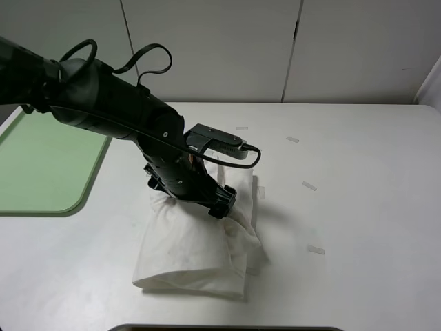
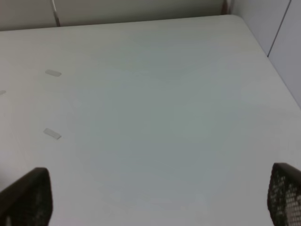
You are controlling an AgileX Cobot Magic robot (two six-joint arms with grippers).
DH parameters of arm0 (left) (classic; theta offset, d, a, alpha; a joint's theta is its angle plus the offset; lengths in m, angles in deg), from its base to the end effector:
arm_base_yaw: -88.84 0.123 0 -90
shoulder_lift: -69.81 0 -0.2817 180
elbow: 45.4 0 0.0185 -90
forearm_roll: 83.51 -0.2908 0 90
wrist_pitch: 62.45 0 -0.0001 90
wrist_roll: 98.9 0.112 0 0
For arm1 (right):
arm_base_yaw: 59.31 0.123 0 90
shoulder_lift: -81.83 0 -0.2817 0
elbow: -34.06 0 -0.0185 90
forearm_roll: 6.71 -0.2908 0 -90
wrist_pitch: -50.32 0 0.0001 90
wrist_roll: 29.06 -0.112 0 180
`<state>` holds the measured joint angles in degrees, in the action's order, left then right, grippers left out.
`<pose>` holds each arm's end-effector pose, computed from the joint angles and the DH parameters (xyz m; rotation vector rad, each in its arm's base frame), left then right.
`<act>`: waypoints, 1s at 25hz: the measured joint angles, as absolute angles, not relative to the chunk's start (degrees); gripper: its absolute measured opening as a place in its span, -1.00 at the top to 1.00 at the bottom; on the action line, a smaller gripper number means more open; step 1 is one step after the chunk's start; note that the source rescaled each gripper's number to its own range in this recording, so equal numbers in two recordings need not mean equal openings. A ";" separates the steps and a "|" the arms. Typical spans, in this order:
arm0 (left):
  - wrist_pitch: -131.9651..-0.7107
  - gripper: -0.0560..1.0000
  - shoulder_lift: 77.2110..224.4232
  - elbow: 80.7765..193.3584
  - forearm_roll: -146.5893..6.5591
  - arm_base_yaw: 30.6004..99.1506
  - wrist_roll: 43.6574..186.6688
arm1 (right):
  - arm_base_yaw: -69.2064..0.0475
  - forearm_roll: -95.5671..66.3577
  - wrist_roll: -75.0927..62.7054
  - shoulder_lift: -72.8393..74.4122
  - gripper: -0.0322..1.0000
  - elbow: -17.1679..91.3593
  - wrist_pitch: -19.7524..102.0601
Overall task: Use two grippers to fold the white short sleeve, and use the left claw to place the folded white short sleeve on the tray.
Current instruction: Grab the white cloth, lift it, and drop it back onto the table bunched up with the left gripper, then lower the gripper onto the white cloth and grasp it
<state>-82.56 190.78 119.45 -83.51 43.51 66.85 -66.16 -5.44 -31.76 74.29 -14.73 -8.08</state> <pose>0.2847 -0.2880 0.0652 0.7413 2.6660 -0.2893 0.0535 -0.0086 0.2897 0.1672 1.9960 -0.0728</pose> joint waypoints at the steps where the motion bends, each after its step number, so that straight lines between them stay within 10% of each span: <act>1: -82.01 -1.00 191.16 119.45 -83.51 43.51 66.85 | -66.16 -5.44 -31.76 74.29 -1.00 -14.73 -8.08; 25: -108.71 -1.00 170.94 121.01 -83.51 49.39 62.75 | -66.16 -5.50 -31.76 74.29 -1.00 -14.73 -8.08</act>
